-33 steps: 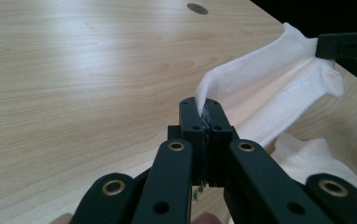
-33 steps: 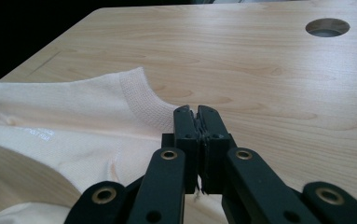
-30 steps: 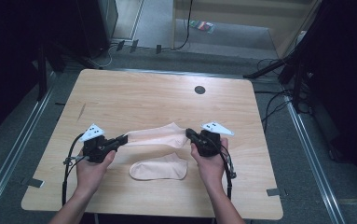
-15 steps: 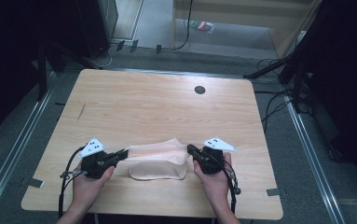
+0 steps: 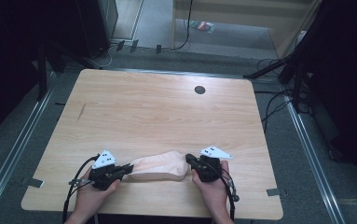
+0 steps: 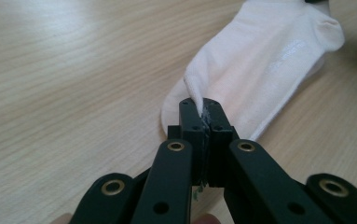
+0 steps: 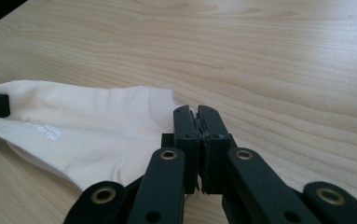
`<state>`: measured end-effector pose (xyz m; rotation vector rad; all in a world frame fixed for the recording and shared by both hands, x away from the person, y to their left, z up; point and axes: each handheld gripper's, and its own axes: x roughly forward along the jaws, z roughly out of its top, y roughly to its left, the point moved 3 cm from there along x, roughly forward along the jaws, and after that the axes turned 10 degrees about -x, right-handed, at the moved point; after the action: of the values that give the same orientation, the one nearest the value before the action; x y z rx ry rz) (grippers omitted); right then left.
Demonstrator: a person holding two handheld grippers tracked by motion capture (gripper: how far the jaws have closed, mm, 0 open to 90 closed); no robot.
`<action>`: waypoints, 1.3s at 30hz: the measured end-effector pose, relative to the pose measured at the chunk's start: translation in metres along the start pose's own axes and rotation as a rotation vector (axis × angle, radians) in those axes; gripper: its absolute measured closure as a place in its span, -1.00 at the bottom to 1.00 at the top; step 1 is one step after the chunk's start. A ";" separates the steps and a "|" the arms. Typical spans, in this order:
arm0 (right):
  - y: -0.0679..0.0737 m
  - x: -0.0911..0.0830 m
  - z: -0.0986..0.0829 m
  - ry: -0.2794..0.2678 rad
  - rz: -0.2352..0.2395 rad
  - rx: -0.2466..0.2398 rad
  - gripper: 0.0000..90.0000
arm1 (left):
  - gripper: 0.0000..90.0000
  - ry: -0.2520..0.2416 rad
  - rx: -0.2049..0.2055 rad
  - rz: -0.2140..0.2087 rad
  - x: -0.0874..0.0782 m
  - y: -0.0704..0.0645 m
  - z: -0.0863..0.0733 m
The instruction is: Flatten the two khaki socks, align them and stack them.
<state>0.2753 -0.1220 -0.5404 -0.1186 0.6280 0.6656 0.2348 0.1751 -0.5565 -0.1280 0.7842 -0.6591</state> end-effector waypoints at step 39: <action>0.017 -0.005 -0.002 -0.129 -0.036 0.041 0.43 | -0.02 -0.102 -0.043 0.040 -0.011 0.008 0.013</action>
<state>0.2612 -0.1120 -0.5373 -0.0481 0.5140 0.6198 0.2420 0.1858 -0.5434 -0.1836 0.7016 -0.5931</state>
